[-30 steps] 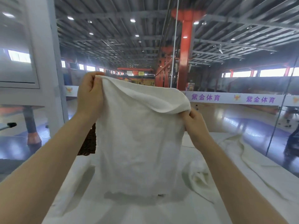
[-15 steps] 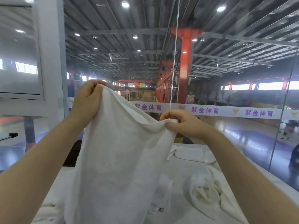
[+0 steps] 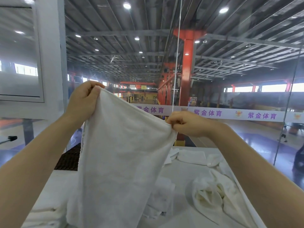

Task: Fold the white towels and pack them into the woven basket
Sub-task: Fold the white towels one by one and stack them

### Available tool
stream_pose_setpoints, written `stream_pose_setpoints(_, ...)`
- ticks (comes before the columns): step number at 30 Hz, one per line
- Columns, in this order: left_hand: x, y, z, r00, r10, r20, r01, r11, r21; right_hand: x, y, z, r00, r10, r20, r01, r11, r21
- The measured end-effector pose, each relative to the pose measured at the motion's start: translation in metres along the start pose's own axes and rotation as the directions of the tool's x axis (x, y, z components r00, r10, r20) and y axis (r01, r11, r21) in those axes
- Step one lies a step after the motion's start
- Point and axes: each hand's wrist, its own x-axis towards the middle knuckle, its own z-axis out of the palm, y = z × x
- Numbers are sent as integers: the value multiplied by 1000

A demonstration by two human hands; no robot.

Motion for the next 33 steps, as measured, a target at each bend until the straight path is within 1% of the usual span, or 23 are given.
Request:
stream_pose_setpoints(2,0,1,0,1000,2,3,-2,1000,8,1,0,-1,1000,17,14,-16,999,-41)
stream_pose_setpoints(4,0,1,-1,1000,-6,-8,6,1000,12,2,3,-2,999,48,18,-47,999,-26)
stream_pose_setpoints(6,1,1,-3,1000,-13,-16,13,1000,9,-1,5,-4,997,73,32,-76,992,102)
stream_pose_setpoints(8,2,0,-5,1000,-14,-14,14,1000,13,-3,8,-4,997,66,29,-70,974,216)
stream_pose_setpoints(10,2,0,-5,1000,-17,-10,17,1000,17,-6,8,-5,999,47,12,-49,976,214)
stream_pose_setpoints(12,2,-2,-7,999,-33,-11,33,999,1,-5,7,-10,998,17,-54,-7,984,176)
stream_pose_setpoints(14,4,-3,-9,998,-57,-19,57,998,-34,-3,6,-16,983,0,-182,44,971,237)
stream_pose_setpoints(16,7,-1,-12,997,-82,-14,81,994,-78,-1,3,-21,947,28,-320,104,916,388)
stream_pose_setpoints(17,8,0,-14,996,-89,3,89,991,-104,0,1,-23,929,50,-367,137,874,467)
stream_pose_setpoints(19,9,3,-19,992,-109,61,117,980,-163,0,-2,-27,901,79,-426,209,781,588)
stream_pose_setpoints(22,9,11,-29,976,-154,155,189,952,-241,-4,-4,-35,879,89,-469,302,658,690)
stream_pose_setpoints(25,9,18,-38,964,-175,201,230,927,-297,-8,-4,-42,880,84,-468,362,520,774)
stream_pose_setpoints(27,11,23,-41,964,-177,200,241,901,-360,-11,-3,-48,900,65,-431,367,421,829)
stream_pose_setpoints(29,11,27,-43,964,-182,195,247,885,-395,-10,0,-51,933,68,-354,311,345,885)
stream_pose_setpoints(31,9,25,-39,958,-185,220,256,895,-365,-6,2,-50,957,124,-261,217,287,933)
stream_pose_setpoints(32,7,23,-35,950,-197,242,272,902,-336,-4,5,-47,967,131,-217,172,290,941)
stream_pose_setpoints(33,4,17,-28,938,-213,272,292,910,-295,-1,8,-42,976,126,-178,129,323,938)
